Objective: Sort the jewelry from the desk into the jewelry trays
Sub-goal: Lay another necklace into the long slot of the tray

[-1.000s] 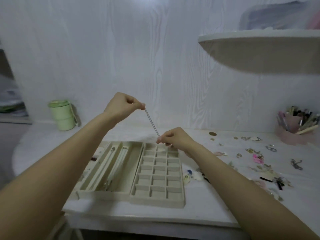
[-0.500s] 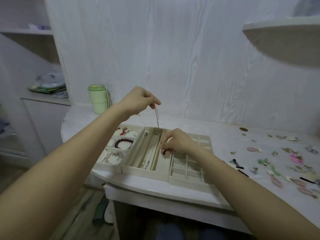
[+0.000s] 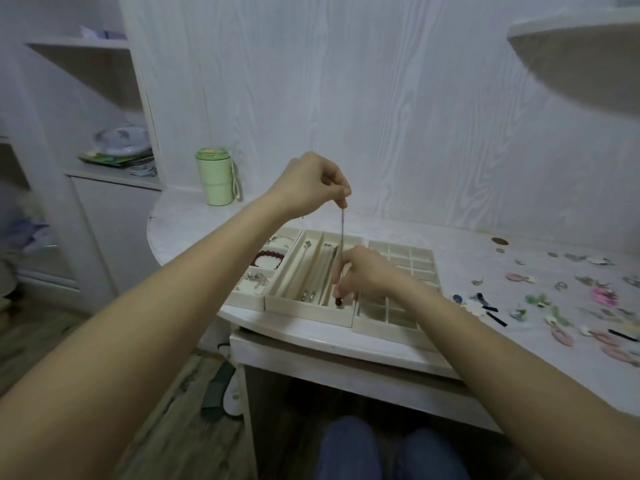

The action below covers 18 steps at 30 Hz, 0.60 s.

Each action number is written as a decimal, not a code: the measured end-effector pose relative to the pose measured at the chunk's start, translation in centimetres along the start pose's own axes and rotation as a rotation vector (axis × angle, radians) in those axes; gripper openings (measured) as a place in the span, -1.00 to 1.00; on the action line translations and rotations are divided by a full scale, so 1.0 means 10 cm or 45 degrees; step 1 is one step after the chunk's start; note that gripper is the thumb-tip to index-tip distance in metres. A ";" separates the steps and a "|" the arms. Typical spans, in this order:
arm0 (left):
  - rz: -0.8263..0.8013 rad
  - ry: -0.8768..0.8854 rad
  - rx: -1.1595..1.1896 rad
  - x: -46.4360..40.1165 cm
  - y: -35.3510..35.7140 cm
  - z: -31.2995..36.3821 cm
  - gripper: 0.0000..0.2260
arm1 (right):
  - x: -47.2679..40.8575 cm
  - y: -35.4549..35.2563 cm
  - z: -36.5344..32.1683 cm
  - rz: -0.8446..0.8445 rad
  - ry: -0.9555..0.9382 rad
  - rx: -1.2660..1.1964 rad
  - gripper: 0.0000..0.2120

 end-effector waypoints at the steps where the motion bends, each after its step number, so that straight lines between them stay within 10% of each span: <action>1: -0.011 0.005 -0.003 0.01 0.01 0.00 -0.94 | 0.01 0.02 -0.01 0.002 0.003 0.005 -0.79; 18: -0.111 -0.024 -0.038 0.04 0.09 -0.06 -0.96 | 0.01 0.11 0.04 0.049 0.014 0.279 -0.89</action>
Point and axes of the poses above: each hand's wrist, its own x-axis away from the middle knuckle, its own y-axis out of the palm, z = x × y, the point moved 7 cm from there along -x, towards the middle knuckle, and after that the axes turned 6 degrees about y, right-handed, at the moved point
